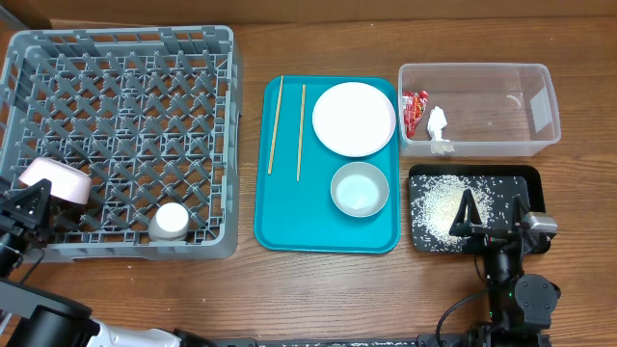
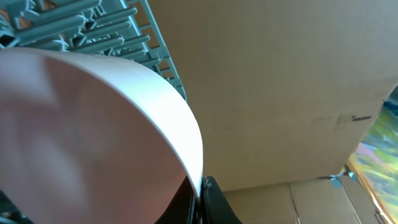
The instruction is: Sort waste into correct bins and load items into the dishwasher
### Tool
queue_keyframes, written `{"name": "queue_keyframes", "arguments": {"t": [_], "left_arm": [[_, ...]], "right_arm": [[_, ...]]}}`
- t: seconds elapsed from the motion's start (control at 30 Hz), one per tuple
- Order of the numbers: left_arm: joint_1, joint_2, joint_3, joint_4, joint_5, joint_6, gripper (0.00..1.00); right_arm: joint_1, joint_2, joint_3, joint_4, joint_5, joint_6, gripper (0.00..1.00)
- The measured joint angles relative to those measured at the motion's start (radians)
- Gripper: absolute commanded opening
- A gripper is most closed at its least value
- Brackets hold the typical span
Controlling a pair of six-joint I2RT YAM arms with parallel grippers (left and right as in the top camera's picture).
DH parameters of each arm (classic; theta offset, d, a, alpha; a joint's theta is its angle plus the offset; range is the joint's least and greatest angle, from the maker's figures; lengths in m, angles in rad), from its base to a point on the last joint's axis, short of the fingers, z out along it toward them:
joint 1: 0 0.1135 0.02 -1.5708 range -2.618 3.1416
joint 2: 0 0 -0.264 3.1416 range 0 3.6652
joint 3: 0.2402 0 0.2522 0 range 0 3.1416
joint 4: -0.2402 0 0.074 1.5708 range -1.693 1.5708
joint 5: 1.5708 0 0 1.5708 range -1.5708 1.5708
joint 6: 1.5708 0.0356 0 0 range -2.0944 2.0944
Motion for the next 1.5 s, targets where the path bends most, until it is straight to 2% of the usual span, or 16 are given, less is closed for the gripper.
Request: {"name": "queue_keyframes", "arguments": {"t": [0.03,0.07,0.13,0.3,0.47,0.9,1.0,1.13,1.23,1.37,1.47,1.5], "left_arm": [[0.0,0.0,0.0,0.0,0.001,0.0,0.07],[0.0,0.0,0.0,0.0,0.003,0.0,0.17],[0.002,0.0,0.0,0.002,0.003,0.003,0.28],[0.018,0.0,-0.004,0.003,0.003,0.0,0.43],[0.033,0.0,-0.004,0.003,0.015,-0.008,0.49],[-0.014,-0.022,-0.004,-0.012,0.024,-0.008,0.49],[-0.091,-0.108,0.001,-0.038,-0.094,-0.017,0.49],[-0.253,-0.257,0.089,-0.134,-0.368,-0.035,0.55],[-0.421,-0.344,0.195,-0.185,-0.604,-0.04,0.61],[-0.691,-0.393,0.293,-0.205,-0.991,-0.053,0.65],[-0.843,-0.378,0.299,-0.232,-1.267,-0.108,0.63],[-0.873,-0.365,0.299,-0.248,-1.342,-0.128,0.59]], "right_arm": [[0.0,0.0,0.0,0.0,0.0,0.0,1.0],[0.0,0.0,0.0,0.0,0.0,0.0,1.0],[0.0,0.0,0.0,0.0,0.0,0.0,1.0],[0.0,0.0,0.0,0.0,0.0,0.0,1.0],[0.0,0.0,0.0,0.0,0.0,0.0,1.0],[0.0,0.0,0.0,0.0,0.0,0.0,1.0],[0.0,0.0,0.0,0.0,0.0,0.0,1.0],[0.0,0.0,0.0,0.0,0.0,0.0,1.0],[0.0,0.0,0.0,0.0,0.0,0.0,1.0],[0.0,0.0,0.0,0.001,0.0,0.0,1.0],[0.0,0.0,0.0,0.0,0.0,0.0,1.0],[0.0,0.0,0.0,0.0,0.0,0.0,1.0]]}}
